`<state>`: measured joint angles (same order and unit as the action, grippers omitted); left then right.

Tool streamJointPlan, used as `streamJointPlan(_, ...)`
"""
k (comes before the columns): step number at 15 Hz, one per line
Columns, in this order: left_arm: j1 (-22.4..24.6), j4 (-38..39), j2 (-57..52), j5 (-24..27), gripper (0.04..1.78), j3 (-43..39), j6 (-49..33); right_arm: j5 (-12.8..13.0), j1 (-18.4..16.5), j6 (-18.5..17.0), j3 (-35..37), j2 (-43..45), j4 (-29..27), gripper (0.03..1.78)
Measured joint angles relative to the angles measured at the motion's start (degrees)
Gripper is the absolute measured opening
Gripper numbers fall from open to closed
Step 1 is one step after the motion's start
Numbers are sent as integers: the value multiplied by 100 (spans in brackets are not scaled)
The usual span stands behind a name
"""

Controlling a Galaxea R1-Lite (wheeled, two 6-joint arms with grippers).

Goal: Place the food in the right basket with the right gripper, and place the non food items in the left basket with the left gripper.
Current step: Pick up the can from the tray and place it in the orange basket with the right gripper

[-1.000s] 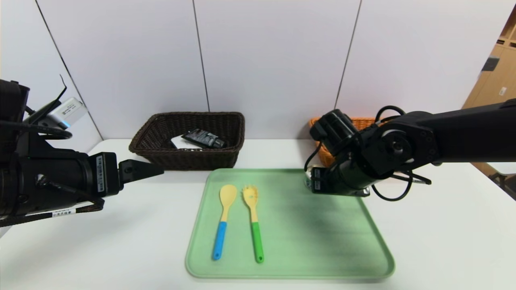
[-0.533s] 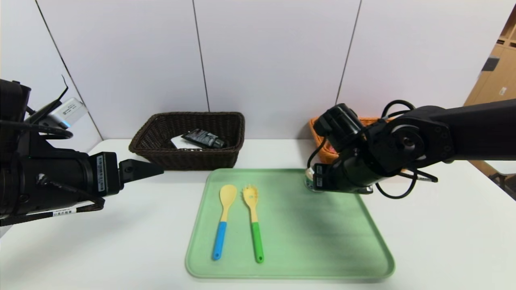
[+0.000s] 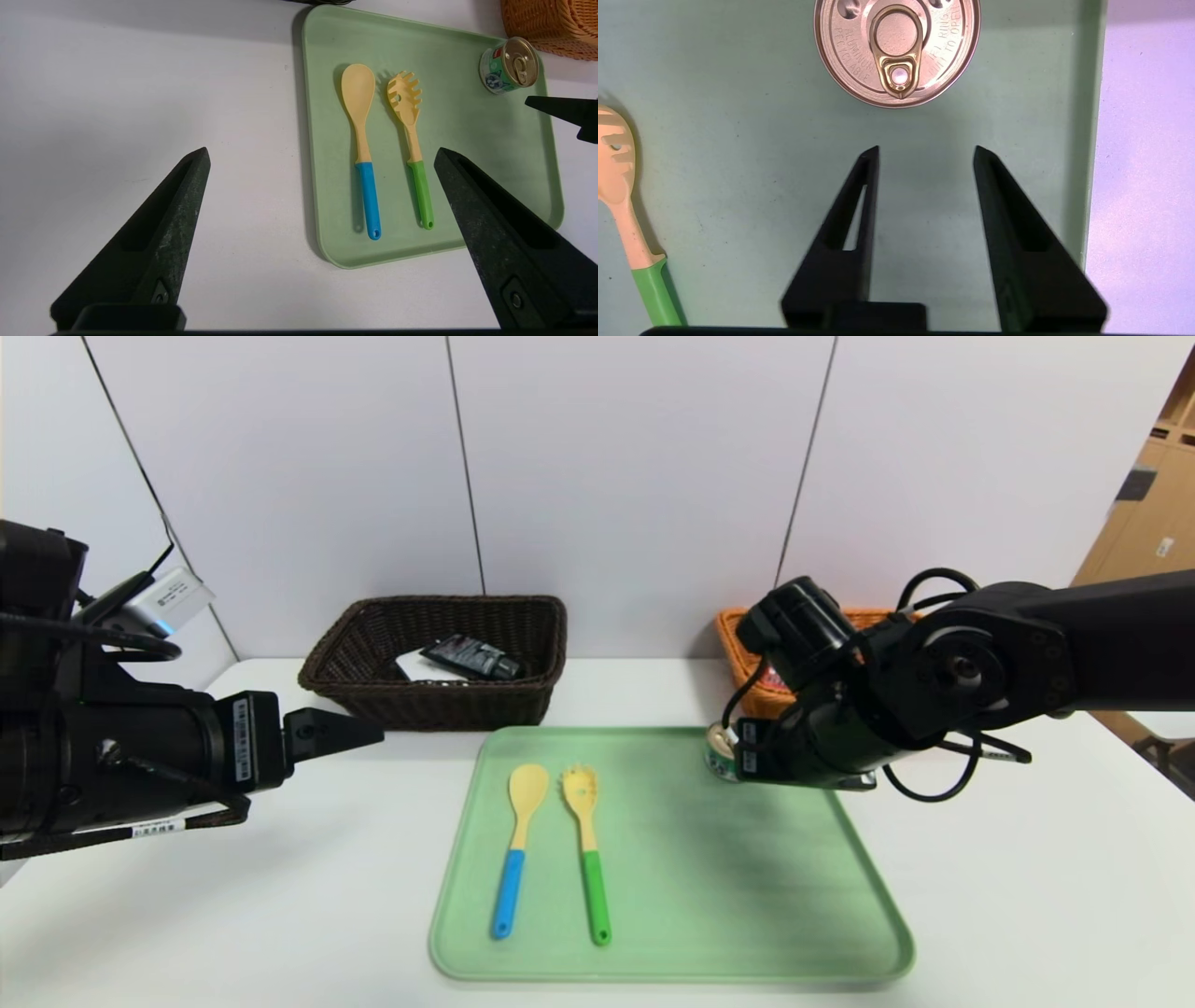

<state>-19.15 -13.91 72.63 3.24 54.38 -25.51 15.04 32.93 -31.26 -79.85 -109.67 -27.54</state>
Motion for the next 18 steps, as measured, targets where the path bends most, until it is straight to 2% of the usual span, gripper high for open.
streamJointPlan(2, 0, 0, 9, 2, 169, -9, 2, 0, 0, -5, 22, 33, -2, 95)
streamJointPlan(5, 0, 0, 22, 0, 169, -13, 2, -9, 1, 20, 55, 107, -33, 119)
streamJointPlan(9, 0, 0, 16, 4, 169, -61, -6, -35, 9, -52, -6, 208, -694, 140)
streamJointPlan(11, -6, 0, 16, 4, 169, -67, 0, -38, 6, -132, 5, 234, -697, 147)
streamJointPlan(15, -9, 0, -15, 6, 169, -85, 0, -13, 32, -135, 149, 176, -451, 157)
streamJointPlan(18, -6, 5, -48, 6, 169, -111, -6, 57, 76, -123, 311, 18, 390, 161)
